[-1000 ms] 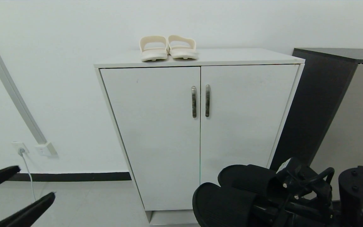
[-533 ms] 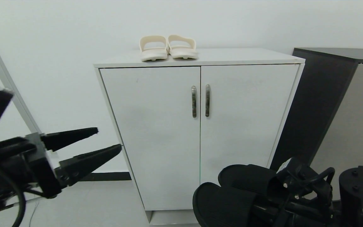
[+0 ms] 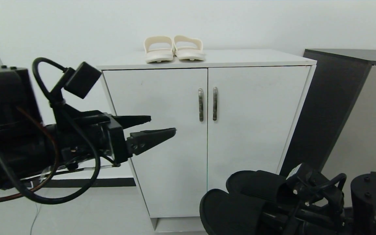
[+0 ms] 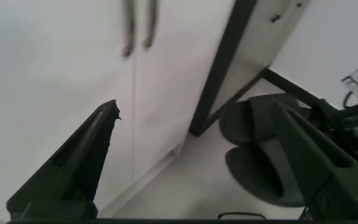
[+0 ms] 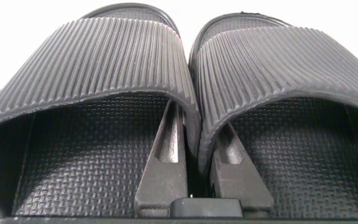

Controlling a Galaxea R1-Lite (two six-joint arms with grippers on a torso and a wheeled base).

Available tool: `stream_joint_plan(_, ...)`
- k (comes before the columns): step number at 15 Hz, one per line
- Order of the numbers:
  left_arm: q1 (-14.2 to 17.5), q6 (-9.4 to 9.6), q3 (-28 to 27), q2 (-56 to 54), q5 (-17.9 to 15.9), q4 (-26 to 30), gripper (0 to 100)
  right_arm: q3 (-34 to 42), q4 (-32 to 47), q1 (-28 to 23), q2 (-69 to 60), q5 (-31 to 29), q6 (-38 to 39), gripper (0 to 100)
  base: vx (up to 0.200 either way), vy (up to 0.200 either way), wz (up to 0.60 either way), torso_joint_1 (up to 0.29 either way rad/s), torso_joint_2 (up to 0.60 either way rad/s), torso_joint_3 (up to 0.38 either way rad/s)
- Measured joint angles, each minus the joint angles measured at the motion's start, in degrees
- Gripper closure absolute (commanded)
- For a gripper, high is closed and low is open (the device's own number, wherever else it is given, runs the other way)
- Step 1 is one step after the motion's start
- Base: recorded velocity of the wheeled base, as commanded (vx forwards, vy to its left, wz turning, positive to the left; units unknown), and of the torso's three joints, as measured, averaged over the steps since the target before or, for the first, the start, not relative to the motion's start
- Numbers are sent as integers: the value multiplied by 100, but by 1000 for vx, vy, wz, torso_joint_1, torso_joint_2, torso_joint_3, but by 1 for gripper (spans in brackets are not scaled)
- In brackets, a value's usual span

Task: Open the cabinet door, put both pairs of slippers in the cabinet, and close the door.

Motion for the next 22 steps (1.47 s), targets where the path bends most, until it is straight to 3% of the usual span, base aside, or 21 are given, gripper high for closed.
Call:
stream_joint_plan(4, -534, -183, -1006, 879, 24, -1, 0, 22, 1, -15, 2, -2, 6, 100, 0, 0, 0, 0, 0, 0)
stream_joint_plan(7, -752, -600, -1814, 1551, -66, 0, 0, 24, 1, -26, 2, 0, 1, 100, 0, 0, 0, 0, 0, 0)
stream_joint_plan(9, -829, -864, -2288, 1930, -306, 5, 0, 24, 1, -26, 2, 0, 1, 100, 0, 0, 0, 0, 0, 0)
stream_joint_plan(11, -848, -1253, -2669, 2247, -611, 0, 0, 20, 1, -22, 2, -7, 6, 100, 0, 0, 0, 0, 0, 0)
stream_joint_plan(12, -848, -1343, -2783, 2367, -664, 0, 0, 20, 1, -22, 2, -2, 9, 100, 0, 0, 0, 0, 0, 0)
stream_joint_plan(15, -846, -1398, -3087, 2737, -627, 0, 0, 24, 1, -26, 2, 0, 6, 100, 0, 0, 0, 0, 0, 0)
stream_joint_plan(19, -831, -1393, -3429, 3122, -18, 2, 0, 33, 1, -24, 12, 0, 9, 100, 0, 0, 0, 0, 0, 0)
stream_joint_plan(22, -733, -1391, -3585, 3299, 35, 10, 0, 33, 4, -22, 55, 2, 20, 100, 0, 0, 0, 0, 0, 0)
